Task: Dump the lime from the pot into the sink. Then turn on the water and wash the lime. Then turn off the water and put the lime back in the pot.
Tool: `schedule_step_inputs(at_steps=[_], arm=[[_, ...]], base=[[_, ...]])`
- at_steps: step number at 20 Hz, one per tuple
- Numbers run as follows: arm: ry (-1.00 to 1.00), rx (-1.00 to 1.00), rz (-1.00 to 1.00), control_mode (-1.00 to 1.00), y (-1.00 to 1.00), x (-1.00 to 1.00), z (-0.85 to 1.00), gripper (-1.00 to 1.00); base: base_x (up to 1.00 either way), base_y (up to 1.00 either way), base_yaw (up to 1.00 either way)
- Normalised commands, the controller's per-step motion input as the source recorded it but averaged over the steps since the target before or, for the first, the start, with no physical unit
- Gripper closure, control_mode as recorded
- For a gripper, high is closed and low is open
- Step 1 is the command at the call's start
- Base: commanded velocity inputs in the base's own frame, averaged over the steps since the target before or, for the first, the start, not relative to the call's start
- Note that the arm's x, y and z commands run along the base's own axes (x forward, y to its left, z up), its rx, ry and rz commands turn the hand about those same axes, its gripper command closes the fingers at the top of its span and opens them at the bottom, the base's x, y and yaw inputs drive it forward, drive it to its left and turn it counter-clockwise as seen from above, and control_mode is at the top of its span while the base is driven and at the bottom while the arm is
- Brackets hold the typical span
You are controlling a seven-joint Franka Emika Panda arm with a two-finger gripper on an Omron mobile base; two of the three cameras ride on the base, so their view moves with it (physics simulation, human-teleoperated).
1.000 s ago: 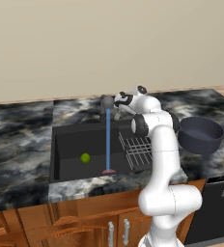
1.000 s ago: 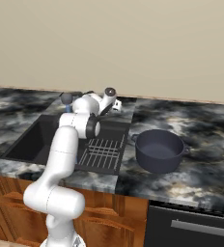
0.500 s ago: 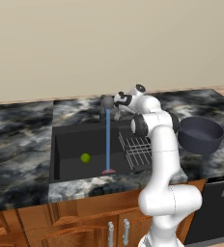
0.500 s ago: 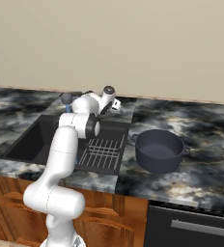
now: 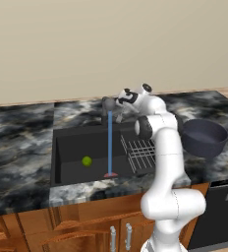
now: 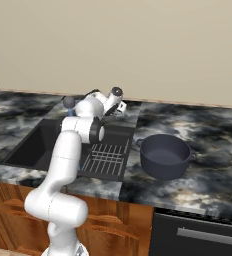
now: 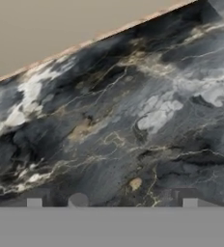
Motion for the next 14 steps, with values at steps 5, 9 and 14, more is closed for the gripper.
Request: schedule_step_inputs(at_steps=[5,9,14], arm=[[-0.03,0.06,0.00,-1.00,-0.20,-0.25,0.36,-1.00],[0.00,0.01,0.00,-1.00,-0.18,-0.40,0.07,-1.00],[0.00,0.00,0.00,-1.00,-0.18,-0.40,-0.04,-1.00]], base=[[0.00,0.00,0.00],[0.00,0.00,0.00],[0.00,0.00,0.00]])
